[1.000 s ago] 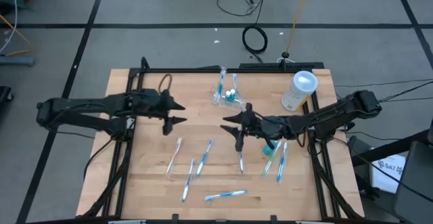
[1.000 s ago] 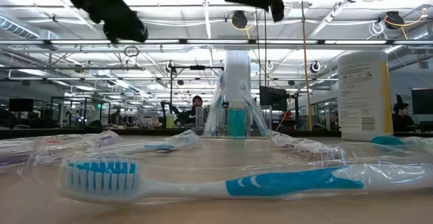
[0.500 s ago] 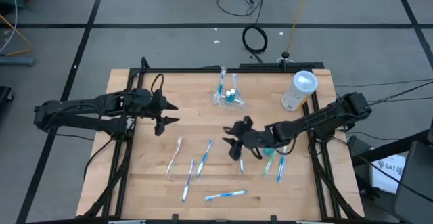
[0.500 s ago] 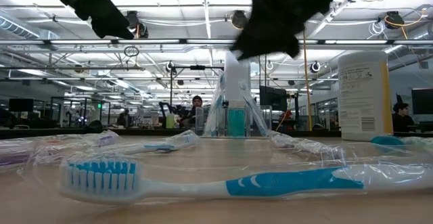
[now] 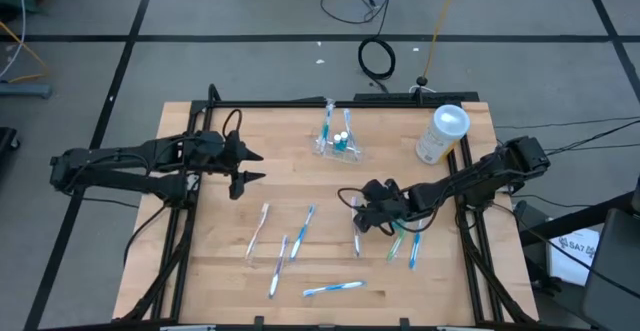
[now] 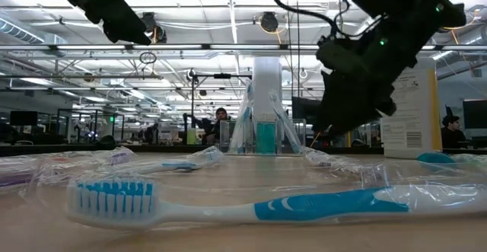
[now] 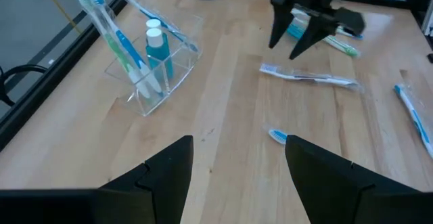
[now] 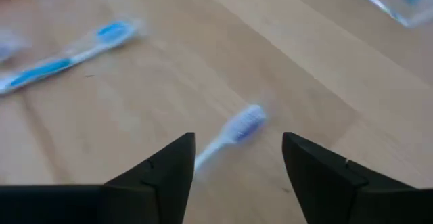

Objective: Pick & Place toothbrushing station
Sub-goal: Put the right purple toothbrush into the right section of the transparent organizer

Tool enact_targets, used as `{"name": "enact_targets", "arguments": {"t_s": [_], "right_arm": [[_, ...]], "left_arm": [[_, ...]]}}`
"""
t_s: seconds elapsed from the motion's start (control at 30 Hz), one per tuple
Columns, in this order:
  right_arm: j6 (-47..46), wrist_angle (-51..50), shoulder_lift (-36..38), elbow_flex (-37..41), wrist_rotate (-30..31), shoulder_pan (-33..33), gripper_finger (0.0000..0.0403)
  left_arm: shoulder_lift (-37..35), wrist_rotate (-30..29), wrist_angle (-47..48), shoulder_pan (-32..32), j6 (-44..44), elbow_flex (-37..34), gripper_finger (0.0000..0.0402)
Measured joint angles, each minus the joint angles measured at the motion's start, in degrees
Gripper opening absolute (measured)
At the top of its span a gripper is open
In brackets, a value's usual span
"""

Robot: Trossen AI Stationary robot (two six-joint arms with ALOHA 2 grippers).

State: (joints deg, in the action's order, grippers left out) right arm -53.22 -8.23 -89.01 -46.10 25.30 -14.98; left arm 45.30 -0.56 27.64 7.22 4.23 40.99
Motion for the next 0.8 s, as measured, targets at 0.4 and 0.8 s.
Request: {"name": "enact_targets", "arguments": {"t_s": [0.4,0.8], "right_arm": [[-5.5,21.8,0.0,10.1,0.0,0.7,0.0231],[-6.3,36.4,-11.9,10.3,-2.1,0.7,0.0221]], "left_arm": [[0.0,0.0,0.0,0.0,0.2,0.0,0.0239],[0.0,0.0,-0.4,0.0,0.2,0.0,0.0239]]}}
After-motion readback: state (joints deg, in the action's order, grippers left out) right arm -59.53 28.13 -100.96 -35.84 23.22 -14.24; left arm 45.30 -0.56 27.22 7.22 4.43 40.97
